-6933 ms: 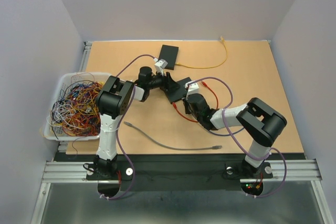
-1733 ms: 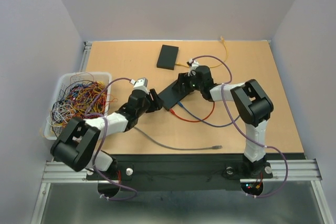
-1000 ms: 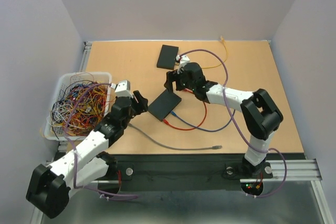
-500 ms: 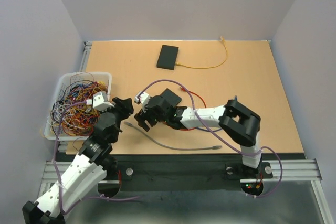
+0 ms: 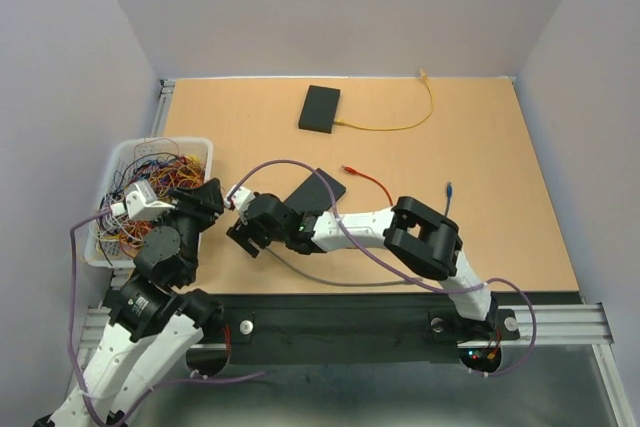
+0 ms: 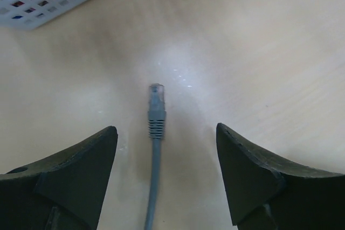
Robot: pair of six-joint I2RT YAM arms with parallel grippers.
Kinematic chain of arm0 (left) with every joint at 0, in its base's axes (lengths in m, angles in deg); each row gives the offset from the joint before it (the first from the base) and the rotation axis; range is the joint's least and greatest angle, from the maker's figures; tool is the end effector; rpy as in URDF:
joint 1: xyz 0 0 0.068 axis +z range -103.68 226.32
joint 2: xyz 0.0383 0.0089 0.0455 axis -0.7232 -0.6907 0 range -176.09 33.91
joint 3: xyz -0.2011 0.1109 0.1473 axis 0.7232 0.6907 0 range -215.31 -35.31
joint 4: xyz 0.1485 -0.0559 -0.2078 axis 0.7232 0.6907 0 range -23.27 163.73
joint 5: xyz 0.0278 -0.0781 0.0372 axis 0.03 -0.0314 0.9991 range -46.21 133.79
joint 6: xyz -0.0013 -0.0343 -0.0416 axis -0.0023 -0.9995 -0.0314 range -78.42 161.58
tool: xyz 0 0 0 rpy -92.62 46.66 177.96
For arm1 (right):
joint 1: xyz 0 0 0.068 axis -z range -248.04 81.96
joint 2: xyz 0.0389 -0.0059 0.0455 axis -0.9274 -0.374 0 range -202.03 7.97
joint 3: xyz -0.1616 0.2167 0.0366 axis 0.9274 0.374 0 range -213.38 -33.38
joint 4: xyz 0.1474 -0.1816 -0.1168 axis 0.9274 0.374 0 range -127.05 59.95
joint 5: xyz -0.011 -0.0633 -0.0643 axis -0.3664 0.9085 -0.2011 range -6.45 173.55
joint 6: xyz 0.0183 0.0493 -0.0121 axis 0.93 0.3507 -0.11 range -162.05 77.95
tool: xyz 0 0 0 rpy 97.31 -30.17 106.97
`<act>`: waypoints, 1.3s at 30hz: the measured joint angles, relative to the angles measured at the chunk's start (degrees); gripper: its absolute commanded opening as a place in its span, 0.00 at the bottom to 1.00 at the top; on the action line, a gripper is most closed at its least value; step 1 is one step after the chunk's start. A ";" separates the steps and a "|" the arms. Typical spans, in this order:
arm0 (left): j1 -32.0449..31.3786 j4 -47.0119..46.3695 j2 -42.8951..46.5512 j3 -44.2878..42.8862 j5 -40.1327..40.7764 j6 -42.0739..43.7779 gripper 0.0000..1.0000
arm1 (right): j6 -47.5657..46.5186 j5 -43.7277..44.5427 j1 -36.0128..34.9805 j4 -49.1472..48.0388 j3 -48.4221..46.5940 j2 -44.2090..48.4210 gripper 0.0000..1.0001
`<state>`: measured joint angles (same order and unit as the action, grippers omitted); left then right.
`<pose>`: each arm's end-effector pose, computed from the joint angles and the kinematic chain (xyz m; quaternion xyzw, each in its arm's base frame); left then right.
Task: Insert the plug into the switch port
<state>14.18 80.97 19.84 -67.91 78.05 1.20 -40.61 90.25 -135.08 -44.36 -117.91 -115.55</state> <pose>0.0786 -0.0258 0.3201 -0.2621 0.6328 -0.2528 0.6834 0.1939 0.4468 0.1687 -0.4484 0.7482 0.2315 0.4308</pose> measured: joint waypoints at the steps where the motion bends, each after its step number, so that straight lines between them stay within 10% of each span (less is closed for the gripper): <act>1: 0.00 1.14 -0.76 -1.49 0.00 0.04 0.63 | -0.07 0.22 -0.37 0.09 -0.48 -0.28 0.79; 23: -0.02 7.96 -0.74 -9.51 -1.66 6.82 0.64 | -1.90 7.43 -1.70 3.69 -6.82 -6.16 0.55; 39: -0.02 7.96 -1.40 -9.51 -2.67 7.61 0.66 | -2.05 6.27 -1.99 1.86 -4.74 -5.46 0.02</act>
<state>14.16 88.92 18.44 -77.42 75.38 8.81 -42.67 96.53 -137.07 -42.50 -122.65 -121.02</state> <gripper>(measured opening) 0.641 0.166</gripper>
